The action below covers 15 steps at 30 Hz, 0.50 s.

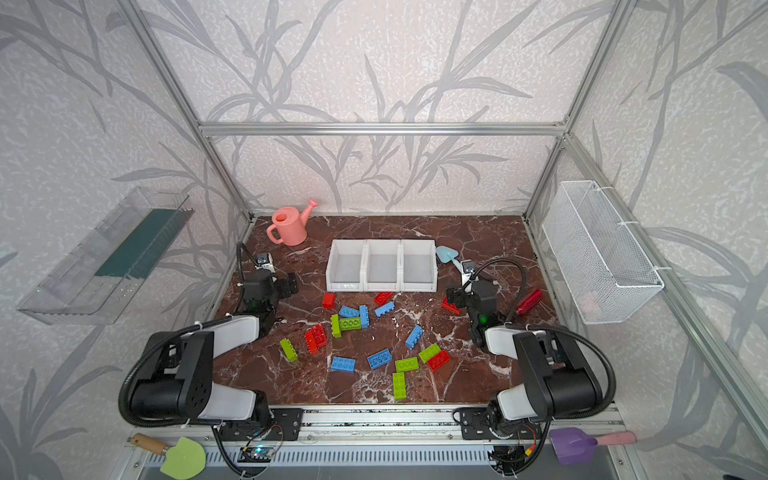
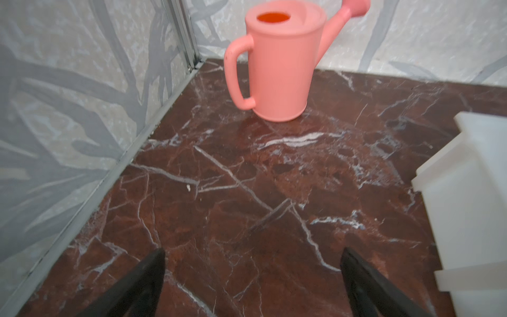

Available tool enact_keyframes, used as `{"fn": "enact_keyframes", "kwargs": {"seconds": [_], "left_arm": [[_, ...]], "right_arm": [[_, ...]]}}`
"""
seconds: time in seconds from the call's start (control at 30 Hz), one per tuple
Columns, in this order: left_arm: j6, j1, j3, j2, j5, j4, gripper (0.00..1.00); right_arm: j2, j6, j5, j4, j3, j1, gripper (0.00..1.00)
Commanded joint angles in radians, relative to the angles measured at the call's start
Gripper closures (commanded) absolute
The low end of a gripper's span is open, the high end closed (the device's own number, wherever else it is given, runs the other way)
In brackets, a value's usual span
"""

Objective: Sort the legos into containers by color

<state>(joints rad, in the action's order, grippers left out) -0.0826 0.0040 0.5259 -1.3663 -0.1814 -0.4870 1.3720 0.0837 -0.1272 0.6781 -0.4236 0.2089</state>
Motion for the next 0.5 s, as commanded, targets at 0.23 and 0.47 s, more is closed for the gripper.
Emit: {"fn": "enact_keyframes", "kwargs": {"seconds": [0.23,0.47], "left_arm": [[-0.236,-0.072,0.288,0.331,-0.104,0.718,0.01],[-0.388,-0.099,0.405,0.461,-0.013,1.077,0.01]], "right_arm": [[-0.227,-0.257,0.005,-0.802,-0.308,0.064,0.01],[-0.266,-0.422,0.056,-0.967,-0.295,0.085,0.03]]}}
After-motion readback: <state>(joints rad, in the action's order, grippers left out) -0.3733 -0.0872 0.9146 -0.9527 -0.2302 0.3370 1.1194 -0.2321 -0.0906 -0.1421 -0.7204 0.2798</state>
